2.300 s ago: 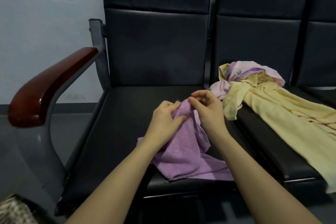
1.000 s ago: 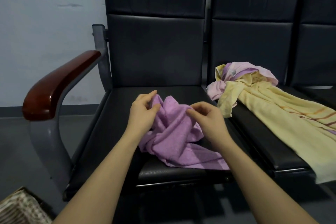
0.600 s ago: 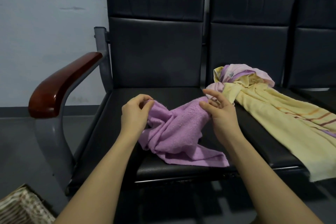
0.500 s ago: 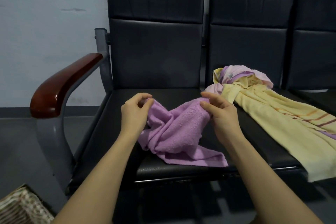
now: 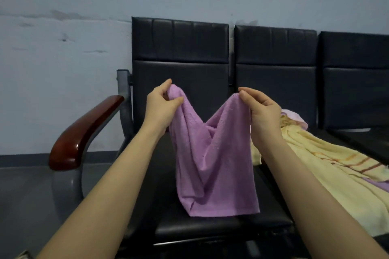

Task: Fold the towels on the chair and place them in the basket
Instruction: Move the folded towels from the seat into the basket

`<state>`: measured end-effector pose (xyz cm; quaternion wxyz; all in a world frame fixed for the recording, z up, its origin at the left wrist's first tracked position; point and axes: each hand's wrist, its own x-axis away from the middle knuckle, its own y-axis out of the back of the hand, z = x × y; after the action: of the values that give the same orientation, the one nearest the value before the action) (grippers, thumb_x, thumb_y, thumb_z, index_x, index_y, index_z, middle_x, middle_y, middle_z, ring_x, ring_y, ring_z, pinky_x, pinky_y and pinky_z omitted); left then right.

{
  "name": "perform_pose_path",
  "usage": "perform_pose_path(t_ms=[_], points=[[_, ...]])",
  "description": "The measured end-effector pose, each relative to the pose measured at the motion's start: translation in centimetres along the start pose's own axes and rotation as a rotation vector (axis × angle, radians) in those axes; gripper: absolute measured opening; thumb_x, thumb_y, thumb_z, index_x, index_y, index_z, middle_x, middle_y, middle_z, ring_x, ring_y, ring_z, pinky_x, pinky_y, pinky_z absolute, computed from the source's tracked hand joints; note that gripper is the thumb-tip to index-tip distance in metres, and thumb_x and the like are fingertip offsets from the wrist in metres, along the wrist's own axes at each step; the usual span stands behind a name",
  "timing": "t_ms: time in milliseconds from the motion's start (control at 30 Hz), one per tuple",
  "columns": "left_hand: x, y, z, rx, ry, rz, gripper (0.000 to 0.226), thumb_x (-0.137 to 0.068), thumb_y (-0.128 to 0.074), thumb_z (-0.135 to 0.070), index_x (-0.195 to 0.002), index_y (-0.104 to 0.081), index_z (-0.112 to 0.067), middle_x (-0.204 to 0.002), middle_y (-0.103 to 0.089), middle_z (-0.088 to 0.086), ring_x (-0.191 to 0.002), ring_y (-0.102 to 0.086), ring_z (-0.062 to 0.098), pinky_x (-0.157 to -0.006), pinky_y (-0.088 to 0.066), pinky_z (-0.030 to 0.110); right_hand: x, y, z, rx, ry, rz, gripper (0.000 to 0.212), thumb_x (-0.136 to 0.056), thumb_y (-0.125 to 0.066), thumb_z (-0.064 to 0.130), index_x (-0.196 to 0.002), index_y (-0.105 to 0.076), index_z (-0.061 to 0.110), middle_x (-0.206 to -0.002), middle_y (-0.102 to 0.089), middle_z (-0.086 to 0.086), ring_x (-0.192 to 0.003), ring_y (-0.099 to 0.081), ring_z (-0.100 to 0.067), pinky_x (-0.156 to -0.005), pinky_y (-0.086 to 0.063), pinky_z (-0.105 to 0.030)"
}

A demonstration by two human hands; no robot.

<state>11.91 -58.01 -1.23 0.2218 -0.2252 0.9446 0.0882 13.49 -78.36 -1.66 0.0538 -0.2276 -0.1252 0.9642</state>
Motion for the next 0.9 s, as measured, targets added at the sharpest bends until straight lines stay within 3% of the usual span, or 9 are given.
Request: perform_pose_path(t_ms=[200,333,433,500,633,733,900], points=[[-2.9,0.7,-3.9,0.015,-0.103,-0.018,0.063,-0.085,-0.068,-0.006,-0.142,-0.042,-0.013,-0.140,-0.049,0.001,-0.114,-0.050,0.007,-0.077,-0.047,0.012,-2.2,-1.4,3.7,-0.084,0.010,-0.059,0.017,-0.089,-0.065,0.006,-0.094,-0.072,0.020,-0.090,-0.071,0.006,-0.085,-0.067,-0.009,-0.074,-0.055,-0.023],[-4.2,1.8,-5.4,0.004,-0.151,-0.038,0.062,-0.084,-0.068,-0.005,-0.140,-0.044,-0.012,-0.140,-0.049,0.003,-0.123,-0.050,0.015,-0.089,-0.048,0.020,-3.5,-1.6,5.2,-0.057,0.061,-0.080,0.028,-0.089,-0.063,0.003,-0.113,-0.067,0.019,-0.103,-0.068,0.003,-0.096,-0.067,-0.012,-0.086,-0.056,-0.030],[-4.9,2.9,-5.9,0.020,-0.148,-0.105,0.058,-0.084,-0.069,-0.005,-0.137,-0.048,-0.009,-0.137,-0.052,0.005,-0.122,-0.052,0.017,-0.101,-0.046,0.030,-4.2,-1.4,6.0,-0.037,0.120,-0.102,0.042,-0.089,-0.059,-0.004,-0.127,-0.058,0.016,-0.108,-0.065,0.003,-0.102,-0.064,-0.010,-0.090,-0.054,-0.026],[-5.0,3.6,-5.9,0.031,-0.139,-0.225,0.045,-0.085,-0.069,-0.010,-0.128,-0.058,-0.010,-0.125,-0.061,0.003,-0.115,-0.057,0.016,-0.097,-0.048,0.026,-4.4,-1.1,6.3,-0.003,0.127,-0.114,0.042,-0.089,-0.056,-0.007,-0.124,-0.059,0.017,-0.103,-0.064,0.004,-0.097,-0.063,-0.010,-0.084,-0.053,-0.022],[-4.0,4.6,-5.3,0.016,-0.115,-0.436,0.017,-0.087,-0.067,-0.016,-0.103,-0.073,-0.013,-0.092,-0.068,-0.006,-0.096,-0.064,0.013,-0.071,-0.043,0.007,-4.3,-0.1,5.5,0.034,0.063,-0.127,0.031,-0.087,-0.055,-0.008,-0.105,-0.067,0.014,-0.091,-0.068,0.000,-0.084,-0.064,-0.011,-0.072,-0.052,-0.020],[-2.9,4.6,-4.2,0.014,-0.053,-0.413,0.021,-0.089,-0.065,-0.012,-0.109,-0.071,-0.011,-0.099,-0.066,-0.005,-0.098,-0.061,0.010,-0.085,-0.044,0.016,-3.9,0.3,4.3,0.078,0.041,-0.114,0.028,-0.088,-0.057,-0.006,-0.102,-0.068,0.015,-0.089,-0.068,0.003,-0.084,-0.062,-0.007,-0.072,-0.049,-0.017],[-1.8,4.4,-3.1,0.117,0.107,-0.314,0.033,-0.093,-0.053,0.000,-0.118,-0.066,-0.015,-0.110,-0.062,-0.005,-0.108,-0.058,0.017,-0.093,-0.049,0.029,-3.2,0.4,3.1,0.152,0.028,-0.090,0.021,-0.090,-0.060,0.000,-0.100,-0.068,0.016,-0.090,-0.066,0.007,-0.084,-0.058,-0.001,-0.064,-0.044,-0.010]])
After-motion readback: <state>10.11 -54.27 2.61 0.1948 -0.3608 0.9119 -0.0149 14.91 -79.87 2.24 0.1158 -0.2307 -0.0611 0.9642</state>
